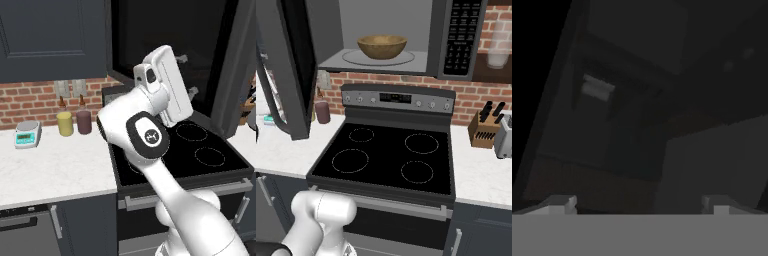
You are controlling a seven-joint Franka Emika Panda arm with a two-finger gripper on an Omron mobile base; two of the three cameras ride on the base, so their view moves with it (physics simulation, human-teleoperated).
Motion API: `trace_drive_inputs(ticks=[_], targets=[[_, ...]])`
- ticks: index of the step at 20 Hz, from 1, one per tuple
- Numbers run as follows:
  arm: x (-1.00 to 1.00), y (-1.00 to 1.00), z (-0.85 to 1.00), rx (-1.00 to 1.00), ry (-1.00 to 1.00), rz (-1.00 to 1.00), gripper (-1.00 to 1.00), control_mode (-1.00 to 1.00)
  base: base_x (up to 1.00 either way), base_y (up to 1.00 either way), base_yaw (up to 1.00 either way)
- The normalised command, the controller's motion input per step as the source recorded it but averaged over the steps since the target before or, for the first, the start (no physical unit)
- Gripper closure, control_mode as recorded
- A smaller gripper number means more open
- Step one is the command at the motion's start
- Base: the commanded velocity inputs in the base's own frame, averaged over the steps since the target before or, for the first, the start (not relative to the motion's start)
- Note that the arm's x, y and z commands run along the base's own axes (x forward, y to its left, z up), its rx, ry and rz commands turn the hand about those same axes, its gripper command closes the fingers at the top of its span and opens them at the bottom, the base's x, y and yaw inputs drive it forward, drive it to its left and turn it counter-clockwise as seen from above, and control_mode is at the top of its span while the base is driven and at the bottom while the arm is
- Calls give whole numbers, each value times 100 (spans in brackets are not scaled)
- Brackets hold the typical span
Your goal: Open the microwave, place the bowl with waffle inside the microwave, then close the microwave door and turn it on.
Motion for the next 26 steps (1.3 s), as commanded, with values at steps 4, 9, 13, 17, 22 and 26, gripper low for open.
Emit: trace_drive_inputs(ticks=[4,9,13,17,22,26], targets=[[68,-100,16,17,38,-5,-100,-100,0,0,0],[80,-98,20,19,34,-1,-100,-100,0,0,0],[82,-100,17,18,34,2,-100,-100,0,0,0],[79,-100,3,19,26,17,-100,-100,0,0,0],[98,-72,-4,18,6,29,-100,-100,0,0,0],[100,-36,-13,16,0,34,-100,-100,0,0,0]])
